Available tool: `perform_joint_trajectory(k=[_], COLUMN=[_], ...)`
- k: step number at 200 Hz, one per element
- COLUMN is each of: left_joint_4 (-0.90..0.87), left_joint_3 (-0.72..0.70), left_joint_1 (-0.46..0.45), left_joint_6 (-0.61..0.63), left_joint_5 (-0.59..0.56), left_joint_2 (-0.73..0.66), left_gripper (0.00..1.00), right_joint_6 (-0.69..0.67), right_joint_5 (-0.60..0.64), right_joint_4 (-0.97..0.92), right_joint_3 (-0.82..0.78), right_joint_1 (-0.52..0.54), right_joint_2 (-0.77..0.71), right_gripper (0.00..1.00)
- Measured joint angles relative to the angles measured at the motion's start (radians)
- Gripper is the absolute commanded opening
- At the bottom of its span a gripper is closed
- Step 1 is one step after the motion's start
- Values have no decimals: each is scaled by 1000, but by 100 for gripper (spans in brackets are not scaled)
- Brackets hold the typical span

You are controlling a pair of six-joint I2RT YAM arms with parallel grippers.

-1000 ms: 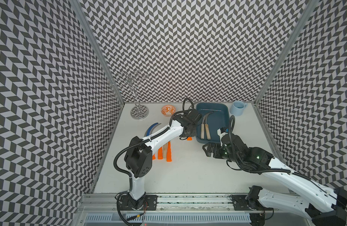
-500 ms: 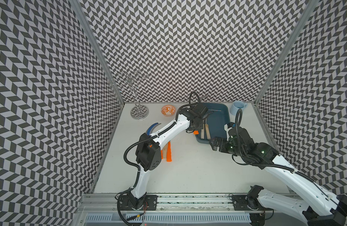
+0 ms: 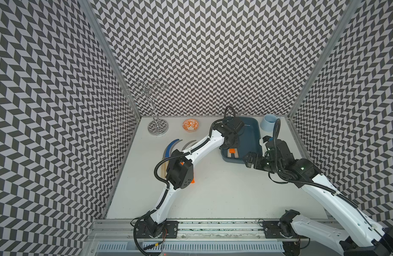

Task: Put small sickles into storage boxes
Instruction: Place the sickle in the storage box.

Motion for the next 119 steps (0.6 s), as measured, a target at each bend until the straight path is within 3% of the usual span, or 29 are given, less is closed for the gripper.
perform_joint_trajectory(k=[119], left_joint_4=[175], left_joint_3=[49], left_joint_1=[-4], left_joint_6=[-31], left_joint_5=[115], left_joint_2=[165], left_gripper=[9], right_joint_6=[-45], right_joint_5=[-58], right_joint_4=[-13], right_joint_3=[-2], right_joint_1=[-57], right_joint_2=[1], right_gripper=[100])
